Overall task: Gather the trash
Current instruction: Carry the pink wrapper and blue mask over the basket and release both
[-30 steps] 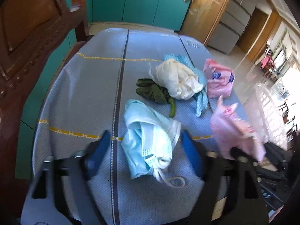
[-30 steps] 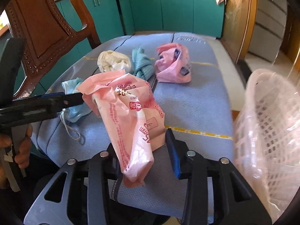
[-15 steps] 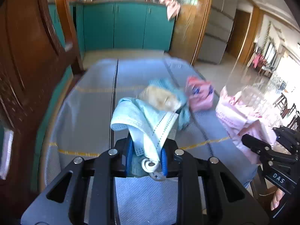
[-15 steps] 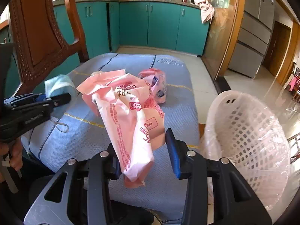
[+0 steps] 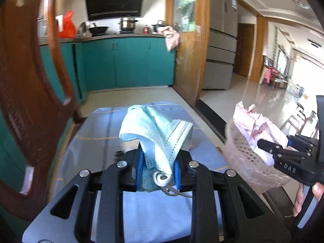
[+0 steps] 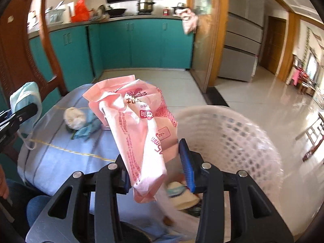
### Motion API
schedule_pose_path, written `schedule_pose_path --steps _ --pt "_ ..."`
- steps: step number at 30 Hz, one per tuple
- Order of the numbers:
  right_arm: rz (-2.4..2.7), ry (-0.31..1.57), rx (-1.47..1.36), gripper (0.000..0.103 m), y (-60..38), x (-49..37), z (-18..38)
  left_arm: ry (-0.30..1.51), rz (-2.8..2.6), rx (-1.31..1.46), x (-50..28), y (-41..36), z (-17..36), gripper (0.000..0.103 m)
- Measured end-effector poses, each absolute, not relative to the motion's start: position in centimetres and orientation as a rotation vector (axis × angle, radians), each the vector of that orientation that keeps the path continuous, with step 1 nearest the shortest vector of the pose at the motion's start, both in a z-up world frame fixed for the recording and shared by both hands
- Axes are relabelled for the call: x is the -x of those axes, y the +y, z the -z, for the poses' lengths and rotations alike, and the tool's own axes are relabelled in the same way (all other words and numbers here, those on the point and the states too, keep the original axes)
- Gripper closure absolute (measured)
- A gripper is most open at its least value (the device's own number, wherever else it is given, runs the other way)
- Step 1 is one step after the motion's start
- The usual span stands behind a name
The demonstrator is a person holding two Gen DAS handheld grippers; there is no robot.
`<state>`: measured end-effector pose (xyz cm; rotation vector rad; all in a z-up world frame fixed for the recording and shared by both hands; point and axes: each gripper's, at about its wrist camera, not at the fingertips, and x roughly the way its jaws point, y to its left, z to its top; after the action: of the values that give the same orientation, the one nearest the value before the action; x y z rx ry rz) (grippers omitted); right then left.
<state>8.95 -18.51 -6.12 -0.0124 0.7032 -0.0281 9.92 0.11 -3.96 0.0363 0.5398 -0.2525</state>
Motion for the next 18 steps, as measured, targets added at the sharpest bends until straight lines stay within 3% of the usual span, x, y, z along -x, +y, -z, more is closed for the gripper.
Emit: schedule_pose_path --steps 18 --pt "0.218 0.699 -0.116 0.062 -30.6 -5.3 7.4 0.592 0.517 -0.167 -10.7 -14.7 5.5 0.078"
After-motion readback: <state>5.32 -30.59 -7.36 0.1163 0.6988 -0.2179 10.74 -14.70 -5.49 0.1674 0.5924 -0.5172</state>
